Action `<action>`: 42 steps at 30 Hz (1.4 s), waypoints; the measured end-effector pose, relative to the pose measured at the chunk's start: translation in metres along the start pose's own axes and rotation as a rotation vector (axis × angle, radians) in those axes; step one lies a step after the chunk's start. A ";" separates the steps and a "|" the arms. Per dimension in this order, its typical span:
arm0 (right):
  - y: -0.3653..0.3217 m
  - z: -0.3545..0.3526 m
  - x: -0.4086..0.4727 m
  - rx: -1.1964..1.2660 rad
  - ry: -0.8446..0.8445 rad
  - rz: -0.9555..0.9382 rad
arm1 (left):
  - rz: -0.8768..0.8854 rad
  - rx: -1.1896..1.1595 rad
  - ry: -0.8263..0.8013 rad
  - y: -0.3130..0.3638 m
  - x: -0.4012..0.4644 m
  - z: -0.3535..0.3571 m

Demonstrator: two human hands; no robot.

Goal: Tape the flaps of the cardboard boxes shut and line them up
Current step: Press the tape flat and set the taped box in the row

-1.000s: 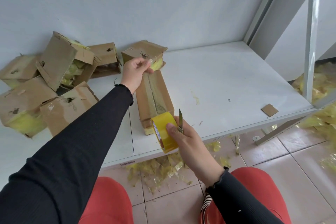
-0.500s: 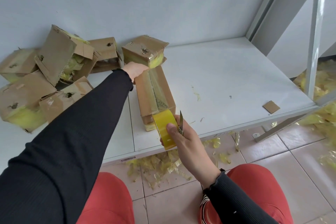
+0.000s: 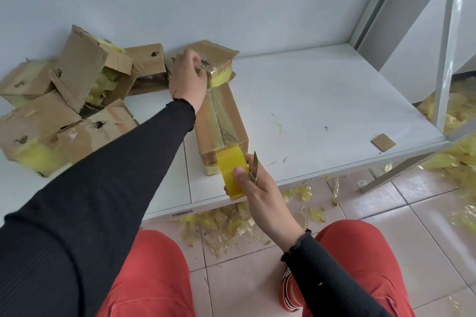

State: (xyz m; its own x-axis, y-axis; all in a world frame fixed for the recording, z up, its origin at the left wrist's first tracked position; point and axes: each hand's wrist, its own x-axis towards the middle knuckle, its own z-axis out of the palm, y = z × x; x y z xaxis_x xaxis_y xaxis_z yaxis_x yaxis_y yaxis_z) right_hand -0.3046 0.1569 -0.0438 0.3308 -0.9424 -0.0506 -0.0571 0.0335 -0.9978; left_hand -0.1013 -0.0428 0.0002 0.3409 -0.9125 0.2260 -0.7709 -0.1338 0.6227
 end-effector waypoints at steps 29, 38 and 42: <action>0.011 0.040 0.026 -0.047 0.091 0.315 | 0.349 0.526 -0.464 0.010 -0.048 0.021; 0.008 0.036 0.026 0.043 0.078 0.368 | 0.278 -0.295 0.314 -0.003 -0.128 -0.016; 0.008 0.024 0.028 -0.148 0.067 0.306 | -0.366 -0.580 -0.152 -0.027 -0.193 -0.008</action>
State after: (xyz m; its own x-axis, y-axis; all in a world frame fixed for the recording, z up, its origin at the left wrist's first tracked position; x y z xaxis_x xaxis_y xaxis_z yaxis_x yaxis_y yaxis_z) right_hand -0.2727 0.1388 -0.0542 0.2153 -0.9158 -0.3389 -0.2816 0.2741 -0.9195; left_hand -0.1419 0.1400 -0.0540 0.4121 -0.8978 -0.1550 -0.1951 -0.2532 0.9476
